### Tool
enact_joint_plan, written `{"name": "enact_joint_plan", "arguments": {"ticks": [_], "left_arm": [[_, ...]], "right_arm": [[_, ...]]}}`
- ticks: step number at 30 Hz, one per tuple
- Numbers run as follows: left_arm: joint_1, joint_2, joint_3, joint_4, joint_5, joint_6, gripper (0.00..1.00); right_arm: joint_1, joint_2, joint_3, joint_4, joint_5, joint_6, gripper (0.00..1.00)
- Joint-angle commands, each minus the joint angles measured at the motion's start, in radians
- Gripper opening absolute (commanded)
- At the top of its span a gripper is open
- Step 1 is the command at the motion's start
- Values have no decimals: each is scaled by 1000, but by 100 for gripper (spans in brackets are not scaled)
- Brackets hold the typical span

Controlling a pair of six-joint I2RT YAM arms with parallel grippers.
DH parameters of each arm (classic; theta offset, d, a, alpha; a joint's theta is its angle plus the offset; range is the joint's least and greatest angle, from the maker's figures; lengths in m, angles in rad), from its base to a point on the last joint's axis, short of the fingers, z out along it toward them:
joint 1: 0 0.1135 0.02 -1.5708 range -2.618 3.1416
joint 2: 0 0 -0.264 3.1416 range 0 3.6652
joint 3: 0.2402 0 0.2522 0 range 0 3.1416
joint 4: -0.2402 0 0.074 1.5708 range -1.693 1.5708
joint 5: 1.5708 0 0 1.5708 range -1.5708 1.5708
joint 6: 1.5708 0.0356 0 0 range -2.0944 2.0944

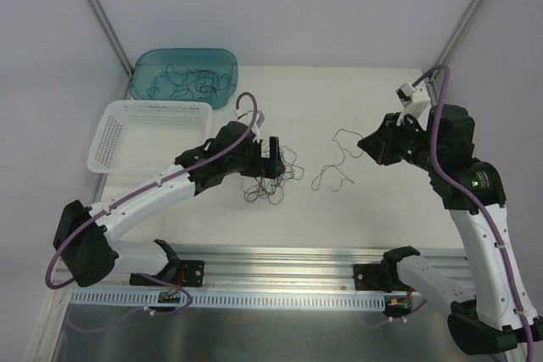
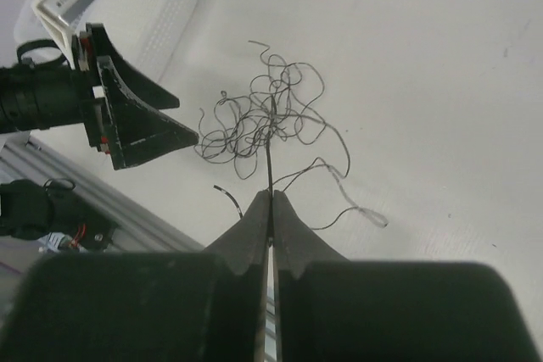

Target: Untangle the cables

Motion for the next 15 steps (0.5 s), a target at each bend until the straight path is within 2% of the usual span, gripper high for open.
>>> {"name": "enact_joint_plan", "arguments": {"ticks": [1, 6, 15], "left_arm": [[-5, -84, 39, -10, 117, 109, 99], [-10, -147, 87, 22, 249, 173, 99], [-79, -131, 119, 199, 298, 243, 98]], "right_arm": [[18, -15, -34, 94, -158, -45, 1], [55, -18, -78, 139, -223, -51, 1], [164, 10, -115, 235, -263, -31, 1]]}}
